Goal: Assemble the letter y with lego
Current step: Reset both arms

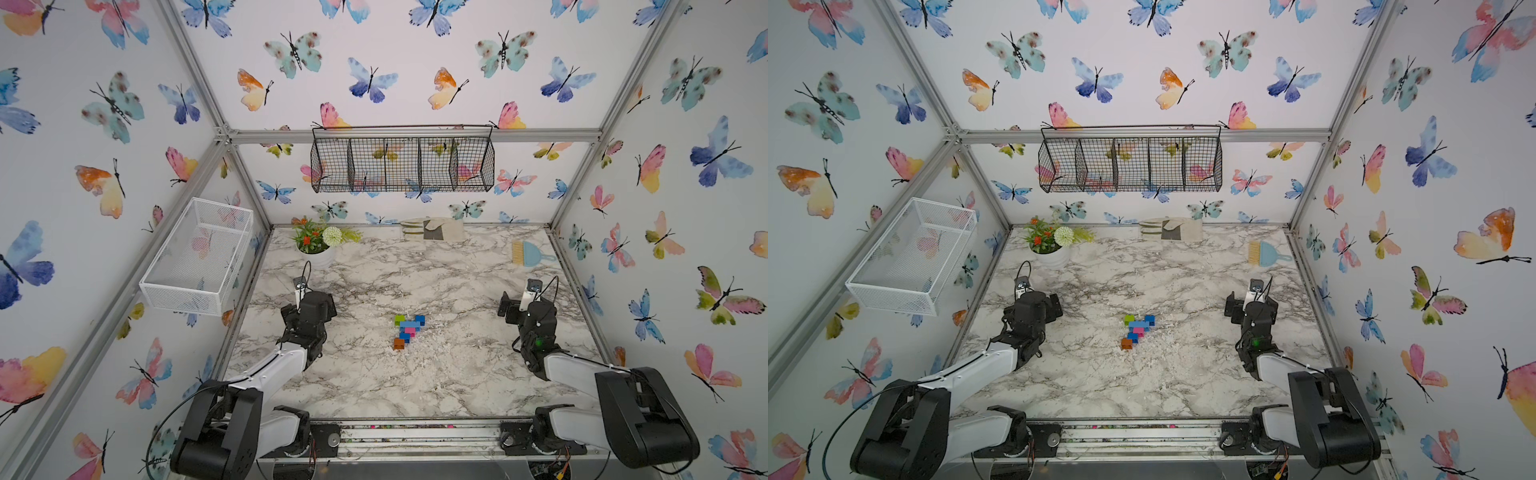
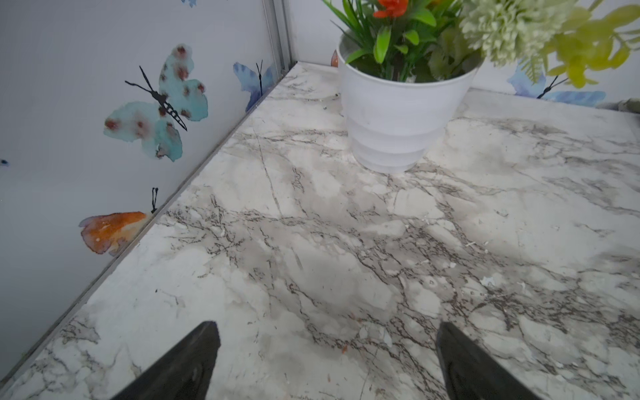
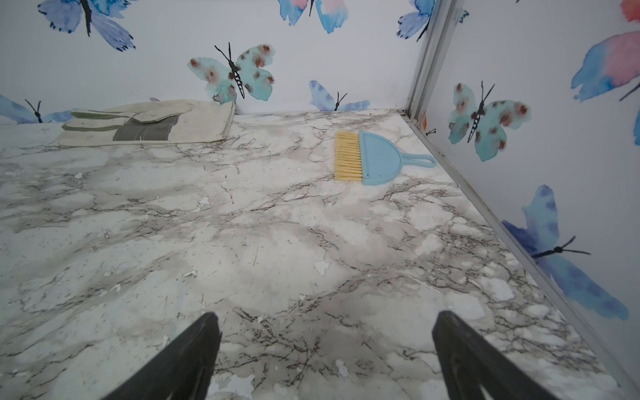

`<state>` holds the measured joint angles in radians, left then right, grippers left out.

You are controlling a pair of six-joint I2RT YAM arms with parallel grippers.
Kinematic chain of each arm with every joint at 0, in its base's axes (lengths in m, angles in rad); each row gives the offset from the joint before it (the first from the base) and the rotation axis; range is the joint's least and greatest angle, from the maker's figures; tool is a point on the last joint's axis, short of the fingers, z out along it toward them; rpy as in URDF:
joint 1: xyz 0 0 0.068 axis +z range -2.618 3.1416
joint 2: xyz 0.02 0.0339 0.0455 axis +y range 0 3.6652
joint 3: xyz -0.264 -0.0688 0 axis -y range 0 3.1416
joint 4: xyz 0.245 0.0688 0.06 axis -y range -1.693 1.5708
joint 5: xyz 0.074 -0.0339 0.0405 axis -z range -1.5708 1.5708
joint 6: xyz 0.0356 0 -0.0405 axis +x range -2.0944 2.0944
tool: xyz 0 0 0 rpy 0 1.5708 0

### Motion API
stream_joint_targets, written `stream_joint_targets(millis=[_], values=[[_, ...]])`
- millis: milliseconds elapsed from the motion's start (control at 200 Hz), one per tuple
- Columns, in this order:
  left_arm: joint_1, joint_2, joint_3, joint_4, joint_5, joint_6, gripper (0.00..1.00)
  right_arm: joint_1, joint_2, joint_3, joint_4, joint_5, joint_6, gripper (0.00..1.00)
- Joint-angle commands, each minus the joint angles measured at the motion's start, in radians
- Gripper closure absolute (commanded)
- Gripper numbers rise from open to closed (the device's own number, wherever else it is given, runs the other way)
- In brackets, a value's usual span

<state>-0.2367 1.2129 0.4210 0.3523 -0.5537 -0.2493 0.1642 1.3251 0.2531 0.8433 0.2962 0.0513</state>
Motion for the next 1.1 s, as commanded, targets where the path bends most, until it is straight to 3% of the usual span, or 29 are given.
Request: stream_joint_targets(millis=[0,115,180,270,325,420,511,611,721,791,1096], values=[[0.071,0.021,-0.051,0.245,0.020,0.045,0.02,-0.002,0.048,-0.013,0.228,0.003,-0.050,0.01],[0.103,0.086,-0.131,0.451,0.056,0.091,0.02,-0.002,0.101,-0.083,0.382,-0.062,-0.072,0.01],[0.103,0.081,-0.107,0.398,0.117,0.134,0.02,-0.001,0.165,-0.111,0.484,-0.085,-0.084,0.01],[0.108,0.098,-0.125,0.480,0.141,0.186,0.02,0.000,0.255,-0.097,0.554,-0.108,-0.104,0.01],[0.135,0.131,-0.206,0.661,0.207,0.197,0.02,-0.002,0.282,-0.081,0.575,-0.124,-0.111,0.01],[0.151,0.262,-0.282,0.975,0.224,0.223,0.02,-0.002,0.233,-0.046,0.415,-0.123,-0.095,0.01],[0.154,0.182,-0.214,0.702,0.237,0.174,0.02,-0.009,0.263,-0.042,0.459,-0.138,-0.100,0.01],[0.157,0.230,-0.257,0.868,0.242,0.195,0.01,-0.021,0.252,-0.020,0.394,-0.149,-0.088,0.01],[0.158,0.185,-0.217,0.711,0.247,0.176,0.02,-0.024,0.250,-0.021,0.392,-0.154,-0.087,0.01],[0.158,0.207,-0.235,0.791,0.242,0.188,0.02,-0.025,0.249,-0.021,0.393,-0.154,-0.087,0.01],[0.158,0.189,-0.226,0.742,0.242,0.182,0.02,-0.025,0.246,-0.029,0.405,-0.138,-0.084,0.01]])
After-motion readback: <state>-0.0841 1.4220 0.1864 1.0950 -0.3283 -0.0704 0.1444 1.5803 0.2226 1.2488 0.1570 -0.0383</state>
